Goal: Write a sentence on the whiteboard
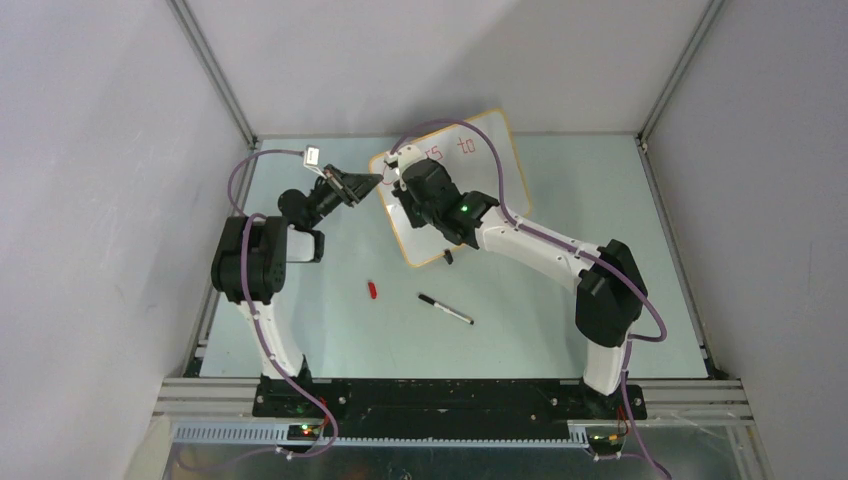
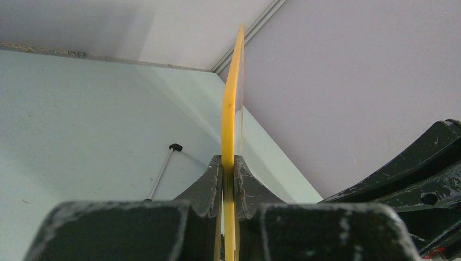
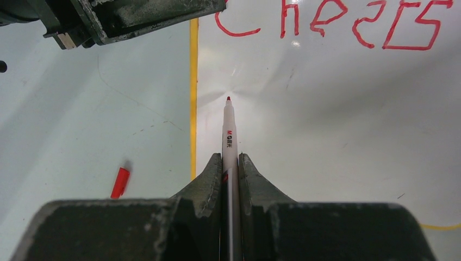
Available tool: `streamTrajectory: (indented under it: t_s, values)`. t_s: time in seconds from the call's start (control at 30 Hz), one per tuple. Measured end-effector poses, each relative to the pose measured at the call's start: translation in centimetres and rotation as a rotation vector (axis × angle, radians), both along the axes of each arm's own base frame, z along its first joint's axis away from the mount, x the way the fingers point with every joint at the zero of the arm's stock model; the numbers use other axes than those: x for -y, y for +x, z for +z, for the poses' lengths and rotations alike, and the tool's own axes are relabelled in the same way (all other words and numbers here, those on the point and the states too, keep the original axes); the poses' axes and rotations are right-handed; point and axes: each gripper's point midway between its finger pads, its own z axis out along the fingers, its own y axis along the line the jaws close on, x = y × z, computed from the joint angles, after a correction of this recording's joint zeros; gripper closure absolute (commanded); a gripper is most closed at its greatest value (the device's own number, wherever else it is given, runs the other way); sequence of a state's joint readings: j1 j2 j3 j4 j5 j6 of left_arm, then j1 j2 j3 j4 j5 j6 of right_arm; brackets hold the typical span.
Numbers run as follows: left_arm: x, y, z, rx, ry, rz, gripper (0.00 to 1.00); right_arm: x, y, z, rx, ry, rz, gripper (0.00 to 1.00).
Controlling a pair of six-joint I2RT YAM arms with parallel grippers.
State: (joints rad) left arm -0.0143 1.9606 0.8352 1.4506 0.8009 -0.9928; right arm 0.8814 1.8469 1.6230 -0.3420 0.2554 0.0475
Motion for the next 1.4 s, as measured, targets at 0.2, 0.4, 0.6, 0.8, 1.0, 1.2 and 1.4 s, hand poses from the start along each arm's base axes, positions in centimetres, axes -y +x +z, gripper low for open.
streamTrajectory:
  t_s: [0.2, 0.4, 0.6, 0.8, 1.0, 1.2, 1.4]
  values:
    - [0.0, 0.0, 0.0, 0.002, -0.001, -0.001, 1.00, 0.0, 0.3, 0.6, 0.012, 0.005, -0.010, 1.00]
    - [0.0, -0.1, 0.0, 0.003, -0.001, -0.004, 1.00, 0.2, 0.5, 0.8, 0.017, 0.006, -0.019, 1.00]
    - [0.0, -0.1, 0.0, 0.003, -0.001, -0.005, 1.00, 0.3, 0.7, 0.9, 0.017, 0.006, -0.023, 1.00]
    - [0.1, -0.1, 0.0, 0.003, -0.001, -0.005, 1.00, 0.2, 1.0, 1.0, 0.015, 0.003, -0.025, 1.00]
    - [0.1, -0.1, 0.1, 0.003, -0.001, -0.006, 1.00, 0.2, 1.4, 0.3, 0.001, -0.013, -0.032, 1.00]
    - [0.0, -0.1, 0.0, 0.001, -0.001, -0.006, 1.00, 0.4, 1.5, -0.1, -0.010, -0.023, -0.037, 1.00]
    - [0.0, -0.1, 0.0, 0.001, -0.002, -0.006, 1.00, 0.4, 1.5, -0.1, -0.011, -0.022, -0.038, 1.00]
